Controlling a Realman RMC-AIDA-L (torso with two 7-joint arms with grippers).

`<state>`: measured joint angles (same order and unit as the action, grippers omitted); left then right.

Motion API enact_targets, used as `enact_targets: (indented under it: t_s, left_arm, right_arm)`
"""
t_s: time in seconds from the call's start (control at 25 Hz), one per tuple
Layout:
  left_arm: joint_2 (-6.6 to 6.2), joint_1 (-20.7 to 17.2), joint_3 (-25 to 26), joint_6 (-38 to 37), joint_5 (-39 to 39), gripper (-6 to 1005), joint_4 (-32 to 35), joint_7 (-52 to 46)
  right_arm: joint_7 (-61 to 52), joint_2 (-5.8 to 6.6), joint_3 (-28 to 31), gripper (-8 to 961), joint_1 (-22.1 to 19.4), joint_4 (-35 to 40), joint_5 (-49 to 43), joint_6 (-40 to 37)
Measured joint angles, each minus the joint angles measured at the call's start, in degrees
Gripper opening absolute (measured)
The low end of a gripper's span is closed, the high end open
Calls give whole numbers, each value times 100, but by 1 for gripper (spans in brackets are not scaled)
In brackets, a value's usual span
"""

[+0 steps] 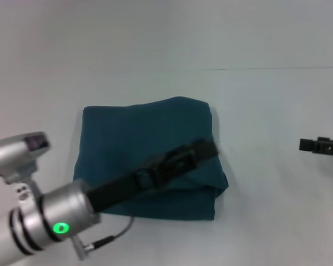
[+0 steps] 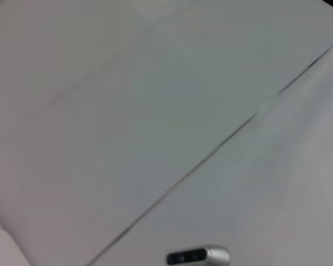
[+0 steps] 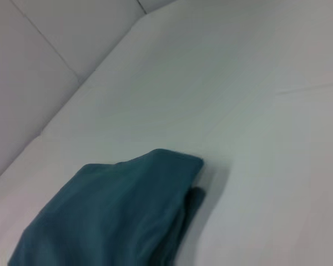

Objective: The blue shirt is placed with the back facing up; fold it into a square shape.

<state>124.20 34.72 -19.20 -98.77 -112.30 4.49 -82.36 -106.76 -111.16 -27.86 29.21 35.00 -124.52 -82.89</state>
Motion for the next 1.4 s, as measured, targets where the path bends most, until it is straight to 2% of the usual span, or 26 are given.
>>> enact_targets:
  t_s: [0.2,0.28,0.56,0.72,0.96,1.04,1.08,1.4]
  left_arm:
    - [-18,-410,-65,-229,-34,738,936,-17]
    - [-41,-635,-248,-258,-39,803,1473,33]
    - [-174,-1006,-825,-483,-48,895,2397,791]
    - [-196,-1165,-1307,-507,-207,948,2955,1091]
    - [-194,-1164,-1404,-419,-562,948,3211,1249]
    - [-196,-1154,-1401,-411,-565,949,3213,1256]
    - [-196,-1148,-1402,-409,-566,949,3214,1260]
    - [-214,-1110,-1406,-358,-570,948,3211,1270]
  right_arm:
    - [-590,-10,-298,907,127,-9,-106,22]
    - [-813,-7,-304,907,153,-10,-112,3]
    - [-1303,-29,-309,906,306,-216,-79,-31]
    - [-1481,-60,-342,906,472,-435,-97,-49]
    - [-1563,-108,-383,905,728,-855,-99,128]
    - [-1578,-168,-467,905,838,-982,-99,188]
    - [-1627,-246,-617,905,913,-1027,-100,282]
    - [-1778,-396,-966,905,996,-1063,-107,536]
